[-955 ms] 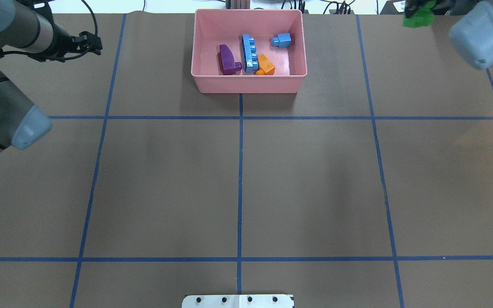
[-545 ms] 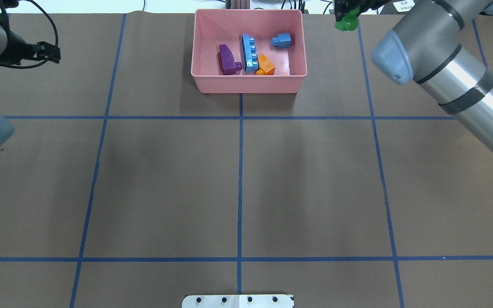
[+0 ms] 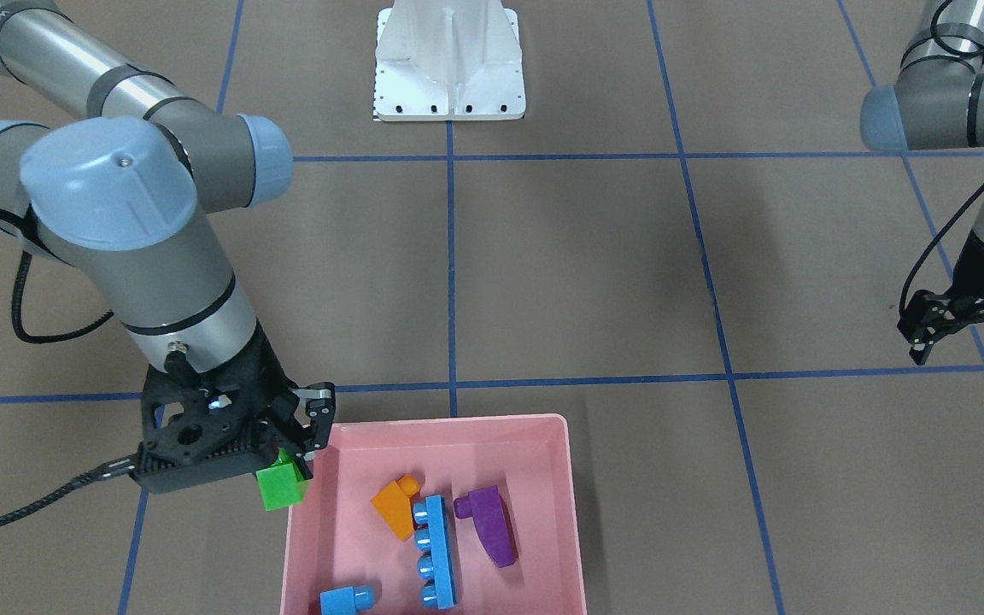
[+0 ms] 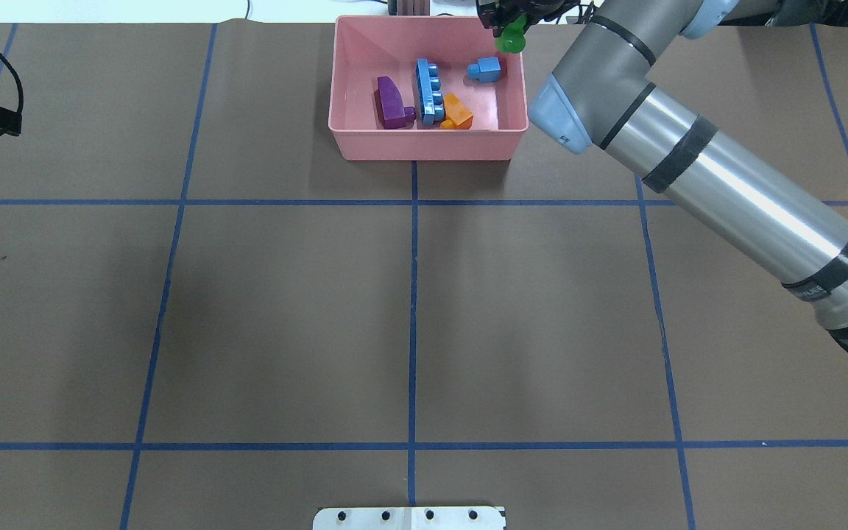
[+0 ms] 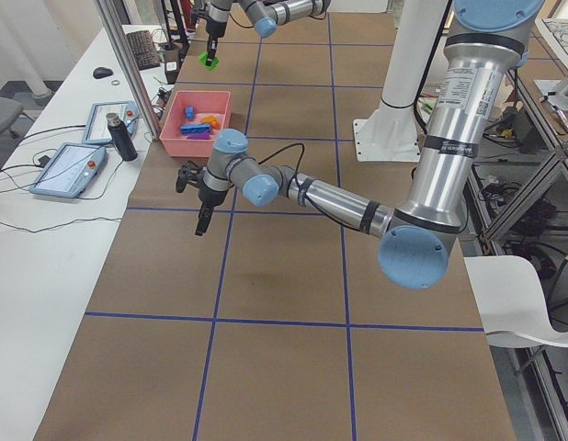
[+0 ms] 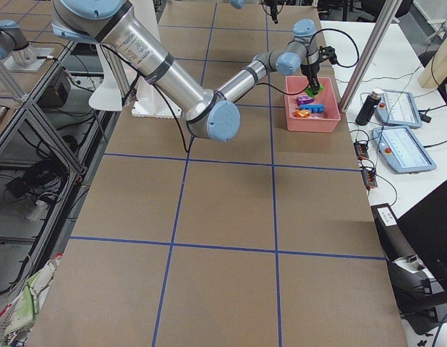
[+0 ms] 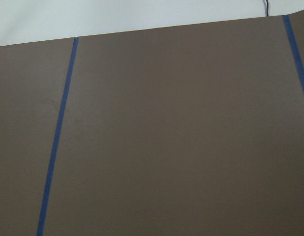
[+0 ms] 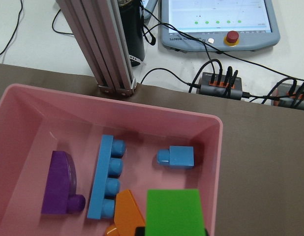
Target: Put all blocks into box
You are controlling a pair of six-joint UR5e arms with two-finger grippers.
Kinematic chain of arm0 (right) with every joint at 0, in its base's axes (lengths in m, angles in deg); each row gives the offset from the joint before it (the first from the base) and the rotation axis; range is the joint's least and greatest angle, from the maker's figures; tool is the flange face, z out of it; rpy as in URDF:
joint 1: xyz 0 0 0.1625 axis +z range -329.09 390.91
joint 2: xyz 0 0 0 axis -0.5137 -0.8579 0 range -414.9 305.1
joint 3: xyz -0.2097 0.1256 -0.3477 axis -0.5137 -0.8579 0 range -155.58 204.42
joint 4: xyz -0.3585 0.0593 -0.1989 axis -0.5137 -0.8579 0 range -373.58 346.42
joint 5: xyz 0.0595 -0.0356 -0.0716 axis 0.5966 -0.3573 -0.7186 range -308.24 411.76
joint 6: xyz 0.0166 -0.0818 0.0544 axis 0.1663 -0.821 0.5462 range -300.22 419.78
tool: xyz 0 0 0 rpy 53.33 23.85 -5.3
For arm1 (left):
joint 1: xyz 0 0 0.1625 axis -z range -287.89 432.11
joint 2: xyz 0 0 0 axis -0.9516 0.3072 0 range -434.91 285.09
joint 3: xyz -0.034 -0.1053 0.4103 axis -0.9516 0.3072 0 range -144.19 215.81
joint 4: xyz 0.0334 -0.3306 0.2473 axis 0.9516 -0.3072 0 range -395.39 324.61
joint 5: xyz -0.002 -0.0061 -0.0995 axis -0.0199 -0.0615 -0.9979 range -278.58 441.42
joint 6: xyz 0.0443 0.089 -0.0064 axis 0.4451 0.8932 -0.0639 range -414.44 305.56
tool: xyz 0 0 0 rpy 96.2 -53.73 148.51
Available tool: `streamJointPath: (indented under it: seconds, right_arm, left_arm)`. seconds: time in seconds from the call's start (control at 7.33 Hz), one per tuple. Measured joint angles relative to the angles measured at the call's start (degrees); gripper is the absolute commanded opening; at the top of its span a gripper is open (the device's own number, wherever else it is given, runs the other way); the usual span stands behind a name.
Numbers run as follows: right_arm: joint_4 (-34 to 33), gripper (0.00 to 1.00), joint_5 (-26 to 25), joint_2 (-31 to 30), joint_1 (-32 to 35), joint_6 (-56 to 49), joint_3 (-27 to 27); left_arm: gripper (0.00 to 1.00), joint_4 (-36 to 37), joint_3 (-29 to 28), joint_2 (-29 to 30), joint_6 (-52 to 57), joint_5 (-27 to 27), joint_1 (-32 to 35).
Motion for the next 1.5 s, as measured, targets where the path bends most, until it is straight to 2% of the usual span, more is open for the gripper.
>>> streamJointPath:
  seconds: [0.14, 0.41, 0.55, 0.68, 0.82, 1.09, 1.5]
  right_arm:
    - [3.38, 1.00, -0.16, 1.44, -0.41, 1.65, -3.39]
    - [4.83, 1.00, 0.39, 2.38, -0.32, 4.30, -5.57]
    - [2.37, 1.00, 1.83, 2.38, 0.46, 4.43, -5.07]
    - [-2.67, 1.00, 5.46, 2.06, 2.56, 3.22, -3.27]
    - [-9.14, 1.00, 9.45, 0.82, 5.37, -0.14, 0.00]
    - [-21.55, 1.00, 13.13, -6.56, 10.23, -11.17, 10.64]
    - [-24.61, 1.00, 18.53, -23.13, 16.50, -24.72, 22.03]
  left_arm:
    - [1.00, -0.02, 0.32, -1.51, 2.56, -0.02, 1.08]
    - [1.00, -0.48, 1.59, -4.70, 4.85, -1.38, 2.01]
    - [1.00, -0.55, 2.10, -5.83, 5.80, -4.01, 2.84]
    - [1.00, -0.50, 2.35, -6.98, 8.68, -6.40, 4.25]
    - [1.00, -0.08, 2.42, -7.99, 13.43, -8.26, 6.19]
    - [1.00, 2.79, 2.23, -9.31, 25.85, -13.88, 11.48]
    - [1.00, 11.27, 2.64, -12.04, 51.11, -18.83, 20.95]
